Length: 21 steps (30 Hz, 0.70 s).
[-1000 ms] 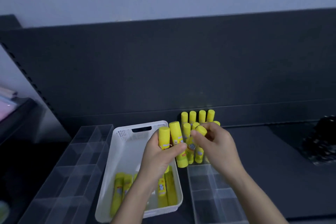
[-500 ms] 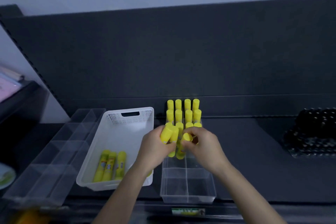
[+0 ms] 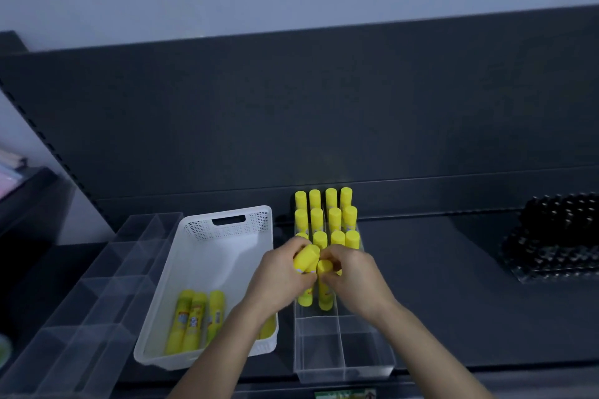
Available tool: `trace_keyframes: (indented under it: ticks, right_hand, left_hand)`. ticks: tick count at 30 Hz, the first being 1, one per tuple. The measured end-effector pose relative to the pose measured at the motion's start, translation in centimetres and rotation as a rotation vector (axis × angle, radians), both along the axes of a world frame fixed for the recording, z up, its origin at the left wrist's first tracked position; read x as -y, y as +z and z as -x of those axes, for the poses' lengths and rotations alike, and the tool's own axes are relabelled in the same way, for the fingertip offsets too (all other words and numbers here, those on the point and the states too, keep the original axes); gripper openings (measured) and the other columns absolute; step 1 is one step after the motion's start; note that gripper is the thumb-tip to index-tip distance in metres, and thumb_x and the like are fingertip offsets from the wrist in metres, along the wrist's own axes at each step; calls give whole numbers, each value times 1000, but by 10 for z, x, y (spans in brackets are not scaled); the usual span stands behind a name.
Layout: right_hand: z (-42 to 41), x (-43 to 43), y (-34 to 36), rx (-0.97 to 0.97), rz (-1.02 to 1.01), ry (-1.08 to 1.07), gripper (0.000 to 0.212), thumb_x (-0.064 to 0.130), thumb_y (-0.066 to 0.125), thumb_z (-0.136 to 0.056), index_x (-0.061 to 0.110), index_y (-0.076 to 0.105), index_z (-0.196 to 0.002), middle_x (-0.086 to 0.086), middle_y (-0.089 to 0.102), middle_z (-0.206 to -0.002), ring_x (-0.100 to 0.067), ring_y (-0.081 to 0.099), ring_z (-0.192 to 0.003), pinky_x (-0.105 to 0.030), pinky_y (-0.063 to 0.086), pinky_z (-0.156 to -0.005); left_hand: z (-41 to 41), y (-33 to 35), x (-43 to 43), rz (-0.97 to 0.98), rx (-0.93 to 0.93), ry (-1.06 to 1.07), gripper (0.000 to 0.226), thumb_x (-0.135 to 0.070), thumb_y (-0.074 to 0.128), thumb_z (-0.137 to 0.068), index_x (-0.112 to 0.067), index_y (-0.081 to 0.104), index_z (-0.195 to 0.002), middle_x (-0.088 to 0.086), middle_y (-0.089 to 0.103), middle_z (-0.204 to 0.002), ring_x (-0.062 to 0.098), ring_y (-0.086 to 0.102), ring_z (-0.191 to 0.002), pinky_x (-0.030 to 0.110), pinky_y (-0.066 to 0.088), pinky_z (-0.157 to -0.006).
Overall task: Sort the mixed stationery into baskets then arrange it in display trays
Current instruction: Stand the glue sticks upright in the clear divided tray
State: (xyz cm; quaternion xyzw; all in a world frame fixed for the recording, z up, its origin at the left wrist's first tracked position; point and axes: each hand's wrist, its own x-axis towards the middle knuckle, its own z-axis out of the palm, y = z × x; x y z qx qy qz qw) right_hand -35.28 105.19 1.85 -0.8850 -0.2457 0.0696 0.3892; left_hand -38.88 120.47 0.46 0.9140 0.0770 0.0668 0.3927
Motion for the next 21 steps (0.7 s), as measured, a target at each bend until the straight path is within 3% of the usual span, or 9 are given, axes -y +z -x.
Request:
trace_keyframes:
  ticks: [5,10,15,17,21]
  right_hand:
    - [3,2,-1,-6,3,-13,24,9,62,-78,23,67,-96,4,67,-88,-15,59,-80,-29,51,-69]
    - [5,3,0,-5,29,-30,25,10,62,-79,22,65,-101,0,67,-93,-18,60,-82,-34,53,-72]
    - [10,2,2,-4,27,-32,30,9,61,-80,22,62,-106,0,66,-97,-20,60,-86,-34,53,-72]
    - [11,1,5,16,44,-39,35,11,62,-79,22,60,-111,1,64,-98,-18,58,-85,-30,50,-69]
    - [10,-9,17,134,16,-108,48,11,65,-79,20,56,-125,0,62,-117,-18,58,-102,-19,39,-74]
  left_hand:
    - [0,-4,-3,-77,19,-67,34,-25,71,-66,-48,52,-83,-19,59,-73,1,57,-68,12,42,-53]
    - [4,-9,-10,-248,25,-94,29,-32,78,-67,-27,65,-92,-10,48,-91,12,53,-82,31,48,-72]
    - [7,-3,-10,-221,3,-82,37,-31,80,-67,-31,64,-101,-8,59,-91,15,57,-84,36,50,-74]
    - [10,1,-14,-156,-8,-52,43,-32,81,-65,-32,63,-104,-8,61,-94,13,57,-84,32,50,-74]
    - [23,13,-30,-81,3,58,25,-31,79,-68,-24,55,-71,-4,59,-69,6,52,-60,22,40,-56]
